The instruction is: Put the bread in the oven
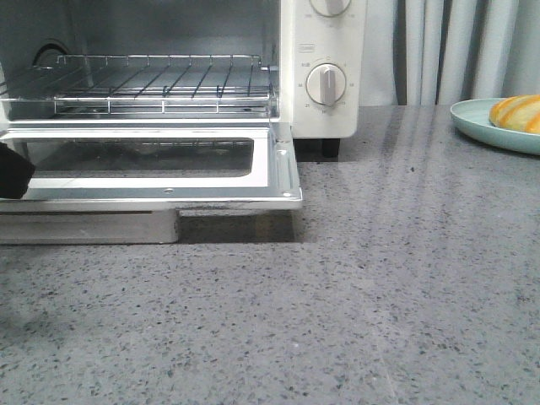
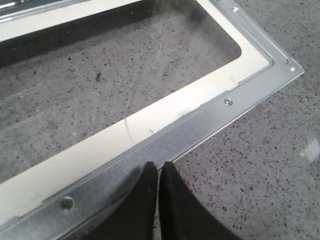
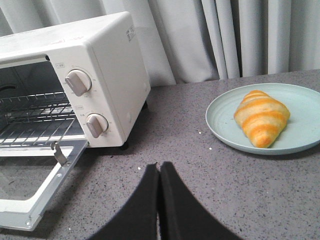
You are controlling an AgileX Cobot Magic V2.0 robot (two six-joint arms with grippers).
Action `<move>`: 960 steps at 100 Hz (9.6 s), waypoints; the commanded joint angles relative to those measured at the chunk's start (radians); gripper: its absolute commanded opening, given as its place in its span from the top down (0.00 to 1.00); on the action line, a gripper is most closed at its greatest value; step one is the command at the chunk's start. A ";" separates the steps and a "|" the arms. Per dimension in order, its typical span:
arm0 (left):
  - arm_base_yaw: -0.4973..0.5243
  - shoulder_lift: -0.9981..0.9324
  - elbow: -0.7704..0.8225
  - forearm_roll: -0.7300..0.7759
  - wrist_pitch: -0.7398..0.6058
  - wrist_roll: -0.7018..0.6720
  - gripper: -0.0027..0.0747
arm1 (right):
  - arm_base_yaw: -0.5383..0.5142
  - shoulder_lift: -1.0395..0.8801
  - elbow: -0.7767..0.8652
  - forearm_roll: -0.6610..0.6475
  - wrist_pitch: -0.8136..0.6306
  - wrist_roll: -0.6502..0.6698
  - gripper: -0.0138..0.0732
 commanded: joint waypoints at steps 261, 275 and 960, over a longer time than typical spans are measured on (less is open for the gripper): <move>0.001 -0.768 -0.090 -0.025 0.013 -0.071 0.99 | 0.541 1.232 -1.208 0.038 0.043 -0.319 0.92; 0.001 -0.768 -0.090 -0.025 0.017 -0.071 0.99 | 0.579 1.355 -1.208 0.044 0.138 -0.319 0.92; 0.263 -1.023 0.534 0.776 -0.193 -0.760 0.99 | -0.235 -0.260 0.482 -0.155 -0.154 -0.031 0.92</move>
